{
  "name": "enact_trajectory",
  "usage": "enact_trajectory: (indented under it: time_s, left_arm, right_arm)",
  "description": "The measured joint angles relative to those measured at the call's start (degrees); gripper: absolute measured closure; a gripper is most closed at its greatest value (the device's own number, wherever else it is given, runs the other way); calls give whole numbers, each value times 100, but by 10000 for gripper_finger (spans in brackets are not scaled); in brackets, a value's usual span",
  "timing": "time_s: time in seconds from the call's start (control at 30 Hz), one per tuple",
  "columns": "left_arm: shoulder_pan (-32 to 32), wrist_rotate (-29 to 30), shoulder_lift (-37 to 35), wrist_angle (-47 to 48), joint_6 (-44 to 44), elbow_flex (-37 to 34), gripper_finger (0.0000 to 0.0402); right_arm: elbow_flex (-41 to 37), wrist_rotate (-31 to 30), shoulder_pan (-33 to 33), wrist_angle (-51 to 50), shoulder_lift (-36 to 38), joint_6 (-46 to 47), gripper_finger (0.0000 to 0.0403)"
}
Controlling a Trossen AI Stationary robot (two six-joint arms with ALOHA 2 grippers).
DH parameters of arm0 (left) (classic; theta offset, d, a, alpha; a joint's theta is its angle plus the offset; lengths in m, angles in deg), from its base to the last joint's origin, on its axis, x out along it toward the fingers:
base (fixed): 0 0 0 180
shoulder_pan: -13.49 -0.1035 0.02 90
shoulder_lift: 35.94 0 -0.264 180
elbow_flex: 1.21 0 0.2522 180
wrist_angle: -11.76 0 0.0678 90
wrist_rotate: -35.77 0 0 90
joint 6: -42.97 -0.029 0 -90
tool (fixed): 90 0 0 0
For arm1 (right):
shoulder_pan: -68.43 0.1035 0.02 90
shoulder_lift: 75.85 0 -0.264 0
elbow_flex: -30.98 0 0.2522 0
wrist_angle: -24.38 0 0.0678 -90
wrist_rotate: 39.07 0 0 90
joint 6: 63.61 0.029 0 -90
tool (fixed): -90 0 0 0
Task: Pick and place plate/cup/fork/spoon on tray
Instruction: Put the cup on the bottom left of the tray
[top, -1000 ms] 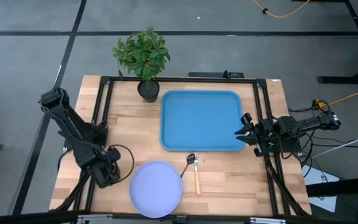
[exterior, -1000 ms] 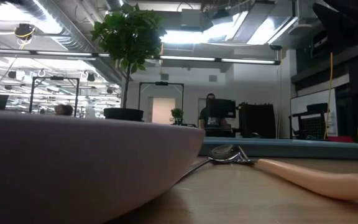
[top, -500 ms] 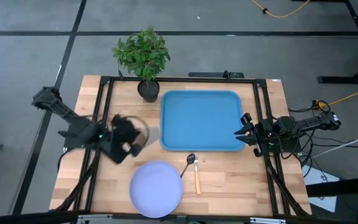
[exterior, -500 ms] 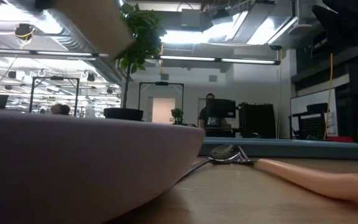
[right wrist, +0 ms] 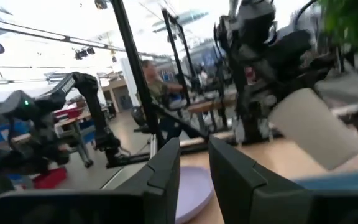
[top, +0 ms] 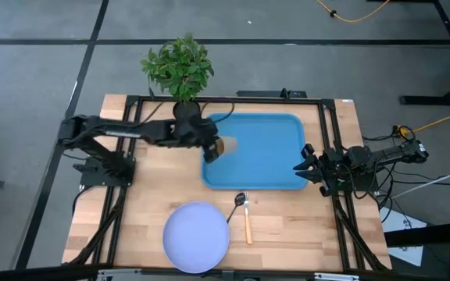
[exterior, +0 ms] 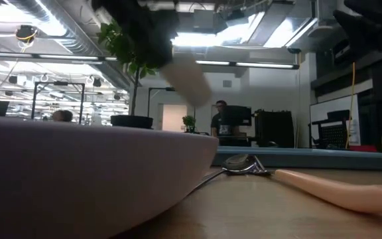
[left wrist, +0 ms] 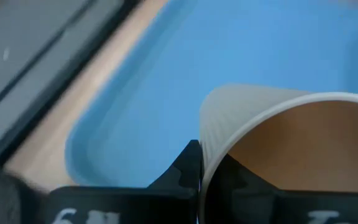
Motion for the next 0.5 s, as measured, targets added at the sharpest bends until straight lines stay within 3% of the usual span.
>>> enact_trajectory:
  time_s: [0.1,0.33,0.5]
  left_arm:
    - [-94,-95,370,562,85,219,401]
    - [62,-1066,898,1570,620,908,401]
    - [297,-1085,1357,2144,772,1193,401]
  right_arm:
    - [0,0,2,-323,-4,282,313]
    - [0,-2,2,-709,-4,422,313]
    - [0,-4,2,-713,-4,549,313]
